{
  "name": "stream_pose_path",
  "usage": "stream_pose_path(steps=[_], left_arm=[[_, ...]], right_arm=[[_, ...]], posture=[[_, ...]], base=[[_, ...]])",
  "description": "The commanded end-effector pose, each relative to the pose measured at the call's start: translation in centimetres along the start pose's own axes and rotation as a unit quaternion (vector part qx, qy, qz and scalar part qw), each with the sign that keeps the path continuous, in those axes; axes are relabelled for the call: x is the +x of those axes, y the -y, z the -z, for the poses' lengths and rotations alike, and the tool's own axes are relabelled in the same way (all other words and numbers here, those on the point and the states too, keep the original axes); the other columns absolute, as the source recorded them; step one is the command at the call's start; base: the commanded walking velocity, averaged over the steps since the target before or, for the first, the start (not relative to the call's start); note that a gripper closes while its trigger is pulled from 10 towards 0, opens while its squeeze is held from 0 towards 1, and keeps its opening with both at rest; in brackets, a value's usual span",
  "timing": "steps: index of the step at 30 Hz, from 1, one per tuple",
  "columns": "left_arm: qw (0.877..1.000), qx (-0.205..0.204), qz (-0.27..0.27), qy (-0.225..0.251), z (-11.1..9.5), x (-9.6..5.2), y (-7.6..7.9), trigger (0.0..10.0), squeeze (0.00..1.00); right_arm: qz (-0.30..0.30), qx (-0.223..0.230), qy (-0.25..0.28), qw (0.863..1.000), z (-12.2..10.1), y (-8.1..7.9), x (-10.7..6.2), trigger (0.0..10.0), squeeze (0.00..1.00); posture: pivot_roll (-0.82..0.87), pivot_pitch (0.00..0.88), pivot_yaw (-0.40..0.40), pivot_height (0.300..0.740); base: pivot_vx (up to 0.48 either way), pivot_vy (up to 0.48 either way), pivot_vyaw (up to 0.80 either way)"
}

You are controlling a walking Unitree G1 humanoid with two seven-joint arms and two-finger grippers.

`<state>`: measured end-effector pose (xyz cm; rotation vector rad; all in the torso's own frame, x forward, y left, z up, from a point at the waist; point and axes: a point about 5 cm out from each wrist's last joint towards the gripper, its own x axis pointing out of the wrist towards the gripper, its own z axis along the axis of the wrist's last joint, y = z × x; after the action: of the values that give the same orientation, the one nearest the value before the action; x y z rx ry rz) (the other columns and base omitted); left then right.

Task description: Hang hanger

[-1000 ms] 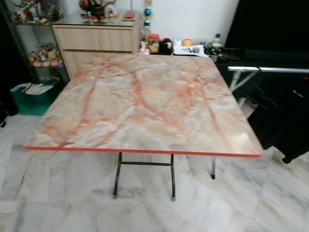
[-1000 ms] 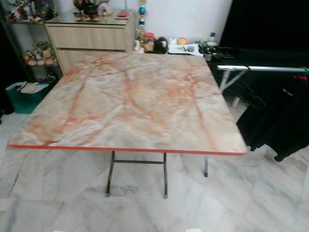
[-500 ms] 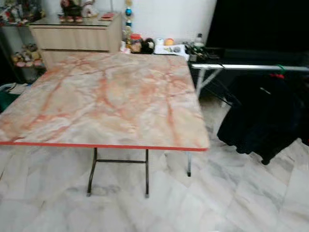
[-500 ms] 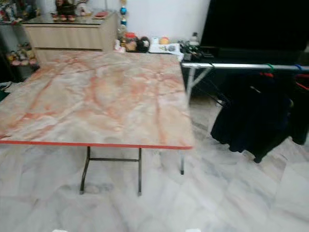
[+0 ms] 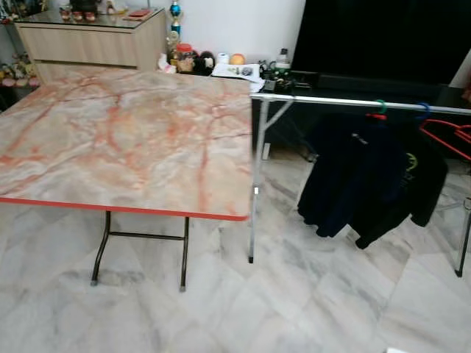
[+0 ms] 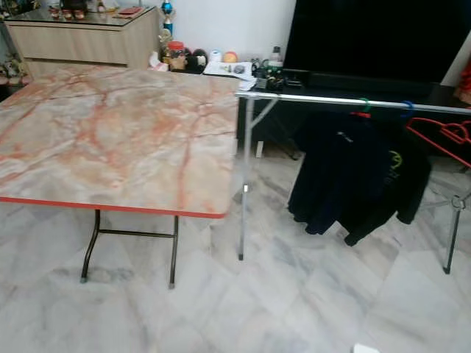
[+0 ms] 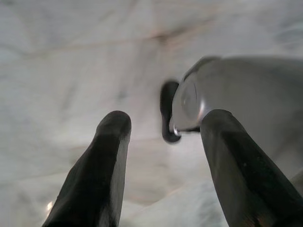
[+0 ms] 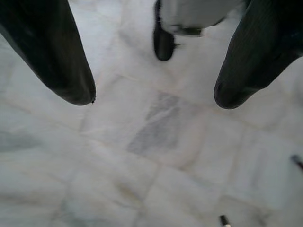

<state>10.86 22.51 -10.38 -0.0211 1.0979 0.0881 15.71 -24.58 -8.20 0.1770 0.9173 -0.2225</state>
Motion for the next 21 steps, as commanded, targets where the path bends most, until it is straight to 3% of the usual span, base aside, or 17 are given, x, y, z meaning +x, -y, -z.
stream_pose_path(steps=[1, 16, 21], left_arm=[[1.0, 0.007, -0.027, -0.009, 0.6, -0.5, -2.0, 10.0, 0.0], [0.999, 0.0, -0.033, -0.021, 2.0, -0.9, -2.4, 10.0, 0.0], [1.0, 0.006, -0.021, -0.009, 0.6, -0.4, -1.4, 10.0, 0.0]], right_arm=[[-0.005, 0.011, -0.003, 1.0, 0.6, -0.1, -0.1, 10.0, 0.0], [0.002, 0.032, -0.018, 0.999, 2.5, 0.0, -0.6, 10.0, 0.0], [0.002, 0.035, -0.016, 0.999, 2.5, 0.1, -0.7, 10.0, 0.0]], posture=[[0.2, 0.008, -0.017, 0.74], [0.19, 0.0, 0.009, 0.74], [0.19, 0.0, 0.01, 0.74]], base=[[0.0, 0.0, 0.0], [0.0, 0.0, 0.0], [0.0, 0.0, 0.0]])
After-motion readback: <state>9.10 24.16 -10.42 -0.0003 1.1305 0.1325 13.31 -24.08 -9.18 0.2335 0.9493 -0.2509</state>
